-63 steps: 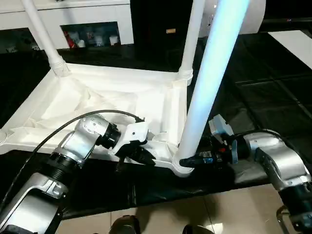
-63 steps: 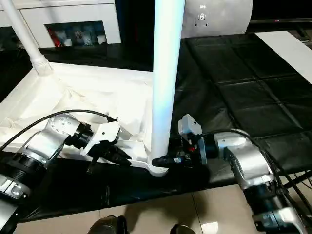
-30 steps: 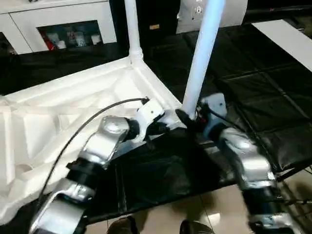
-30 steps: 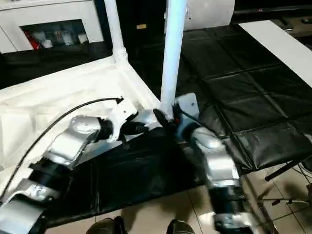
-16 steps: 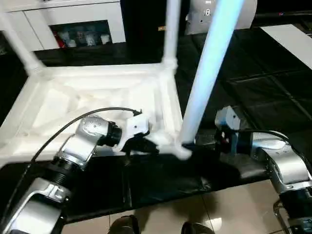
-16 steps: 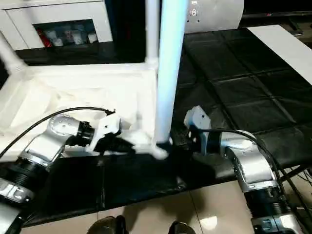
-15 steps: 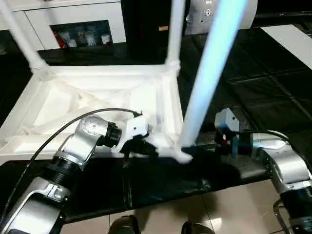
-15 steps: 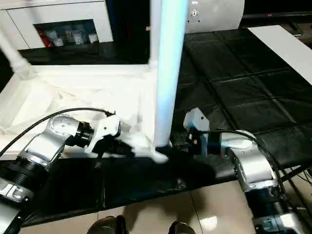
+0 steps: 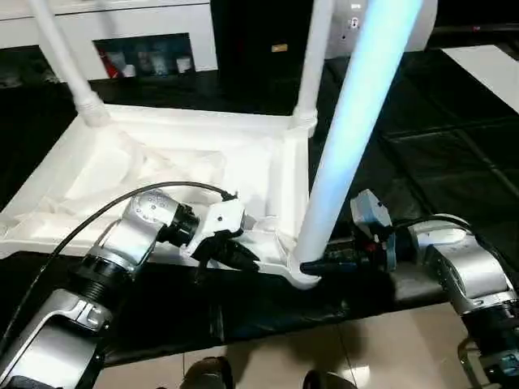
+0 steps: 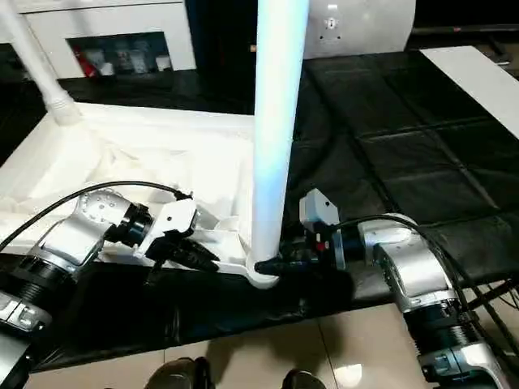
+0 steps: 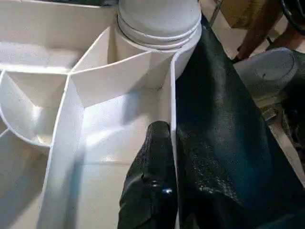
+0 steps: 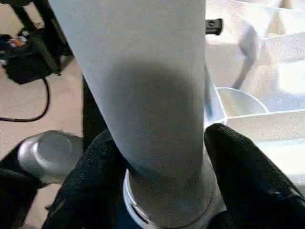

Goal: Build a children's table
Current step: Rotate leg to tighten

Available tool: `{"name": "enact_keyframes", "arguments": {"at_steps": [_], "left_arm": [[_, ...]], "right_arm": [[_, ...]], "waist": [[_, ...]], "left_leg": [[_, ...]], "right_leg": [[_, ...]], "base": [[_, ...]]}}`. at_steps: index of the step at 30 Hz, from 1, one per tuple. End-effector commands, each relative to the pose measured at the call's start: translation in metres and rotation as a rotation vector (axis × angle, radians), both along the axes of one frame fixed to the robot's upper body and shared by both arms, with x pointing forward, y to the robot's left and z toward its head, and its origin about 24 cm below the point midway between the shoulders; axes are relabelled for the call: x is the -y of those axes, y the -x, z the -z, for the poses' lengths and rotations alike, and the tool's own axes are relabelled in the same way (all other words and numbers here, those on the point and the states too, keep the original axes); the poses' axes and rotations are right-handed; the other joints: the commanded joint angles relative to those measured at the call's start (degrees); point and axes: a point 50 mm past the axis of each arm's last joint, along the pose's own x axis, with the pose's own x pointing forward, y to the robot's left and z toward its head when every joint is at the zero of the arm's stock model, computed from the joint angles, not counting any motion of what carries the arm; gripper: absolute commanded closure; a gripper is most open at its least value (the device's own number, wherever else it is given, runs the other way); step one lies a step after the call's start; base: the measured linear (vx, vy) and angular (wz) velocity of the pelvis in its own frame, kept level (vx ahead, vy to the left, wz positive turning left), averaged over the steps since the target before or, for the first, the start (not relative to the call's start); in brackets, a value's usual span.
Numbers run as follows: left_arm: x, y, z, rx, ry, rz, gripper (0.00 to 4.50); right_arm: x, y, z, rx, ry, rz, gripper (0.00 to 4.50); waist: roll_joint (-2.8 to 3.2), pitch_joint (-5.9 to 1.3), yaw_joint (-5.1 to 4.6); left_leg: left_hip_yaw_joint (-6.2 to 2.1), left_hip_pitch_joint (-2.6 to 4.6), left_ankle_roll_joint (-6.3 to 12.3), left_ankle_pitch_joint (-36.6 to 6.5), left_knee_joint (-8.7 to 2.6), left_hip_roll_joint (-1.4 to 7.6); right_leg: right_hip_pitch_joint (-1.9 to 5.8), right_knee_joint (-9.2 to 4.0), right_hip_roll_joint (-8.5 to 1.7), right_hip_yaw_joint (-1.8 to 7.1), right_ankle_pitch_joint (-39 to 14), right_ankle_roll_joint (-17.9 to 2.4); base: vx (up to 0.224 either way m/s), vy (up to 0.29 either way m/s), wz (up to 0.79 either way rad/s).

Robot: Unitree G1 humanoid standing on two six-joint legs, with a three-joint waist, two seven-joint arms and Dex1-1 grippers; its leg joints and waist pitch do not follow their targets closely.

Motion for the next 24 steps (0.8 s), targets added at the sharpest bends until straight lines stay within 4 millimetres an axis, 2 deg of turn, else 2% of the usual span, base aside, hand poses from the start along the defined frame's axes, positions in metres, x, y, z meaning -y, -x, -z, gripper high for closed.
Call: {"name": "enact_keyframes", "arguments": {"at_steps": [1, 4, 10, 11, 15, 17, 18, 19, 20, 21, 22, 23, 24], "left_arm": [[0.009, 0.003, -0.003, -0.013, -0.004, 0.101, 4.50], [0.007, 0.003, -0.003, -0.014, -0.008, 0.099, 4.50], [0.006, 0.002, -0.002, -0.017, 0.001, 0.071, 4.50], [0.006, 0.002, -0.002, -0.017, 0.001, 0.071, 4.50], [0.015, -0.002, -0.003, -0.026, 0.059, -0.031, 4.50], [0.017, -0.003, -0.003, -0.024, 0.067, -0.058, 4.50], [0.022, -0.006, -0.002, -0.017, 0.082, -0.124, 4.50], [0.029, -0.010, -0.002, -0.008, 0.109, -0.200, 4.50], [0.029, -0.010, -0.002, -0.008, 0.109, -0.200, 4.50], [0.037, -0.012, -0.001, 0.003, 0.127, -0.270, 4.50], [0.040, -0.014, -0.001, 0.006, 0.135, -0.295, 4.50], [0.046, -0.016, -0.001, 0.011, 0.150, -0.348, 4.50], [0.054, -0.021, -0.001, 0.028, 0.165, -0.419, 4.50]], "right_arm": [[-0.001, -0.002, -0.005, 0.004, -0.011, -0.016, 2.02], [-0.001, -0.001, -0.005, -0.013, -0.016, -0.029, 2.36], [-0.004, 0.004, -0.002, -0.055, -0.029, -0.038, 2.46], [-0.004, 0.004, -0.002, -0.055, -0.029, -0.038, 2.46], [-0.014, 0.008, 0.002, -0.095, -0.058, 0.036, 2.46], [-0.018, 0.008, 0.003, -0.096, -0.067, 0.065, 2.46], [-0.027, 0.005, 0.007, -0.068, -0.058, 0.138, 2.46], [-0.037, 0.002, 0.012, -0.046, -0.057, 0.222, 2.46], [-0.037, 0.002, 0.012, -0.046, -0.057, 0.222, 2.46], [-0.050, -0.003, 0.016, -0.032, -0.072, 0.329, 2.47], [-0.055, -0.004, 0.017, -0.029, -0.078, 0.360, 2.49], [-0.064, -0.007, 0.018, -0.025, -0.089, 0.421, 2.49], [-0.077, -0.012, 0.020, -0.025, -0.106, 0.508, 2.50]], "waist": [[-0.40, -4.18, -0.26], [-0.54, -4.17, -0.22], [-0.51, -4.29, -0.17], [-0.29, -4.27, -0.15], [-0.30, -4.18, -0.02], [-0.32, -3.89, -0.07], [-0.20, -3.82, -0.19], [-0.20, -3.50, -0.50], [-0.37, -3.31, -0.75], [-0.49, -3.30, -0.88], [-0.48, -2.92, -1.35], [-0.35, -2.95, -1.55], [-0.52, -2.89, -2.21]], "left_leg": [[-1.03, 1.63, 6.03, -9.6, -3.59, 3.92], [-1.05, 1.54, 5.66, -9.7, -3.58, 3.82], [-1.03, 1.52, 6.15, -8.4, -3.45, 3.79], [-1.04, 1.56, 6.12, -8.6, -3.46, 3.79], [-1.04, 1.65, 5.65, -8.9, -3.56, 3.88], [-1.11, 1.61, 4.31, -12.0, -3.79, 3.80], [-1.18, 1.58, 3.62, -12.8, -3.92, 3.86], [-1.26, 1.60, 1.94, -15.1, -4.12, 3.78], [-1.49, 1.85, 0.54, -17.7, -4.36, 3.57], [-1.63, 1.81, 0.12, -18.4, -4.40, 3.50], [-1.83, 1.49, -0.80, -19.0, -4.77, 3.47], [-1.95, 1.70, -1.14, -20.2, -4.82, 3.41], [-2.15, 1.64, -2.11, -21.5, -4.95, 3.31]], "right_leg": [[2.88, -3.32, -3.87, 2.70, -7.0, -16.0], [2.96, -3.32, -3.93, 2.72, -7.6, -15.6], [2.95, -3.14, -3.86, 2.68, -6.0, -15.8], [2.92, -3.16, -3.81, 2.67, -6.1, -15.9], [2.85, -3.23, -3.79, 2.76, -6.3, -15.9], [2.77, -3.76, -4.04, 2.82, -11.3, -15.0], [2.70, -3.84, -4.12, 2.88, -12.9, -14.7], [2.46, -4.12, -4.12, 2.93, -16.7, -13.8], [2.42, -4.74, -4.25, 2.84, -21.8, -12.2], [2.59, -4.87, -4.40, 2.82, -23.8, -11.3], [2.46, -4.95, -4.25, 2.81, -26.2, -10.0], [2.41, -5.27, -4.35, 2.75, -27.9, -9.3], [2.43, -5.36, -4.35, 2.62, -30.1, -8.3]], "base": [[0.000, 0.000, 0.00], [0.000, 0.000, 0.00], [0.000, 0.000, 0.00], [0.000, 0.000, 0.00], [0.000, 0.000, 0.00], [0.000, 0.000, 0.00], [0.000, 0.000, 0.00], [0.000, 0.000, 0.00], [0.000, 0.000, 0.00], [0.000, 0.000, 0.00], [0.000, 0.000, 0.00], [0.000, 0.000, 0.00], [0.000, 0.000, 0.00]]}}
